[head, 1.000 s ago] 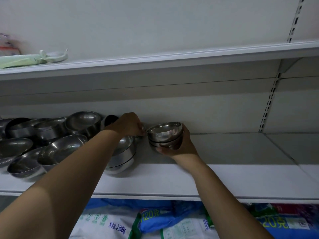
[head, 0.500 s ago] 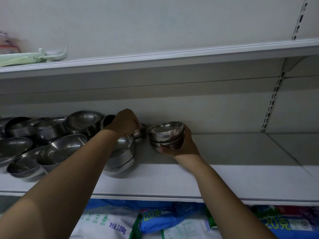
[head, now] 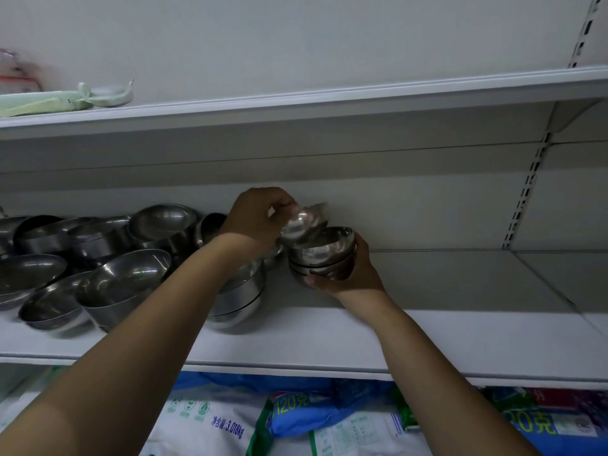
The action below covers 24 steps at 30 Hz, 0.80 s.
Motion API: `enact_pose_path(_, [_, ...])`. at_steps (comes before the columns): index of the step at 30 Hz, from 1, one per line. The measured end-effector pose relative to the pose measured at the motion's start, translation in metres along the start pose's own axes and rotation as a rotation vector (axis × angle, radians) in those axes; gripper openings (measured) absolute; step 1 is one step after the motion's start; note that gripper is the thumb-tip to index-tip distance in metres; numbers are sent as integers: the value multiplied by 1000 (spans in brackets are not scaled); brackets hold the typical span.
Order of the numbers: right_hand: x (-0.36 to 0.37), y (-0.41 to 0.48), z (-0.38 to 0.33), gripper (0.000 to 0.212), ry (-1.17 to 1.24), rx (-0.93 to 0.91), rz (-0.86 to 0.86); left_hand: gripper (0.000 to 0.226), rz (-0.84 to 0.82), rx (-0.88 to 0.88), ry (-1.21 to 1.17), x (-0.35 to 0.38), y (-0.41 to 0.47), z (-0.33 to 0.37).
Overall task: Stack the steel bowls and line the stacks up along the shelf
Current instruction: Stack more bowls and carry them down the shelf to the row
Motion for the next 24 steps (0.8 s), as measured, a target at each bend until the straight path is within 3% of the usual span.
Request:
enact_pose_path(5, [3, 1, -5, 106, -27, -19, -13, 12, -80, 37, -67, 24, -5, 2])
enact_pose_path(13, [-4, -5, -7, 91, -53, -1, 34, 28, -173, 46, -122, 42, -3, -7])
enact_pose_path(17, [-9, -6, -7, 101, -78, 30, 65, 4, -96, 5, -167, 31, -2, -12])
enact_pose_path(21, [-26, -5, -7, 113, -86, 34, 189, 28, -132, -84, 70, 18, 3, -34])
enact_pose_path(24, [-34, -5, -6, 119, -104, 25, 281, 26, -236, -149, 310, 21, 4, -55])
Point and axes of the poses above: each hand's wrist, its own y-axis towards the middle knuckle, its own x-axis out of the palm, z = x × y, the point moved 10 cm from there along y, towards the middle knuckle, and after that the axes turned 1 degree about -y, right-handed, at the moved point
